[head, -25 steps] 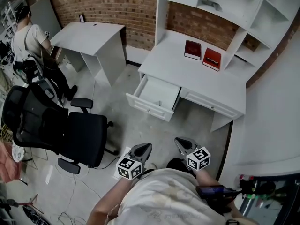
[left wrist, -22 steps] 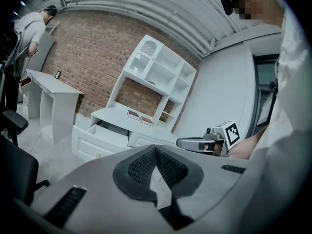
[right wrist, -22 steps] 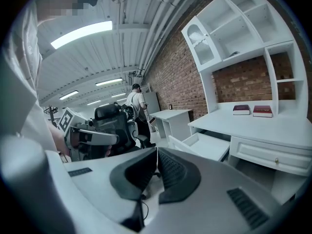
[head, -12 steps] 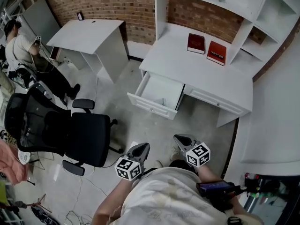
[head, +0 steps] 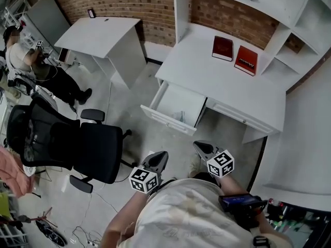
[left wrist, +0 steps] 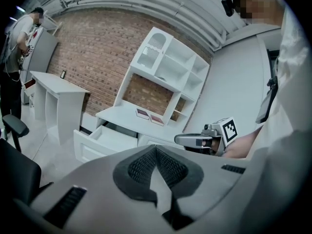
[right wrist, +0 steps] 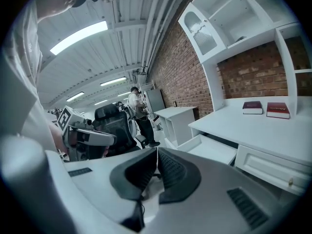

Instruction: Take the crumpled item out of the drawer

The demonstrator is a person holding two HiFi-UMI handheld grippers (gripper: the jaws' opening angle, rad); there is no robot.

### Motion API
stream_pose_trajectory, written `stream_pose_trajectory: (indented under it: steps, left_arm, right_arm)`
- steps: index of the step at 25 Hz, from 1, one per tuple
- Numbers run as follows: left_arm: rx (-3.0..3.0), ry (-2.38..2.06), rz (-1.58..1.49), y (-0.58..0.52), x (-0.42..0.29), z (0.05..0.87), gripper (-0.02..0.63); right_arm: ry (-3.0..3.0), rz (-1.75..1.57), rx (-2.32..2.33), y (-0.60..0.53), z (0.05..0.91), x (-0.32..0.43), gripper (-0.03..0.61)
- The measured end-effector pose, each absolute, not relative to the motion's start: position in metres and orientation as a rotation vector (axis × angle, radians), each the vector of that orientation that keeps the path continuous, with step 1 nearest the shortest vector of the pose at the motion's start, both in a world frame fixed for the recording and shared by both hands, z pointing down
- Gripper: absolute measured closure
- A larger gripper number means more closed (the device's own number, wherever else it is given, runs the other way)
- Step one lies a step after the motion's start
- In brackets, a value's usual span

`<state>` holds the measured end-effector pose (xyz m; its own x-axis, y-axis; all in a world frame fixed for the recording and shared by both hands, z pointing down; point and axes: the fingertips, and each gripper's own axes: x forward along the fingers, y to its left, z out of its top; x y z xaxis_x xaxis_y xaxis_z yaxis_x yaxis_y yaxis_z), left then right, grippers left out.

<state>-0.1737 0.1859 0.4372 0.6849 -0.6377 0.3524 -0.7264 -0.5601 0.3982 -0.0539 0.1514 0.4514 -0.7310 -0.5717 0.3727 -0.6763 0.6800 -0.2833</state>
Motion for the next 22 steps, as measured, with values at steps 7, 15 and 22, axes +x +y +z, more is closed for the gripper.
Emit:
stream_pose_trajectory:
  steps: [7, 15, 22]
  left_arm:
    - [2.360, -1.063, 0.246, 0.149, -0.148, 0.439, 0.592]
    - [2.325, -1.135, 0.305, 0.110, -0.127, 0.442, 0.592]
    - [2.291, -1.210, 0.325, 0.084, -0.123, 0.439, 0.592]
  right_arm:
    - [-2.653, 0.605, 0.954, 0.111, 0.453, -0.035, 0.554]
    - [-2.663, 0.631, 0.895, 0.072, 0.464, -0.010, 0.554]
    - [-2.679, 0.632, 0.858, 0.042, 0.467, 0.012, 0.554]
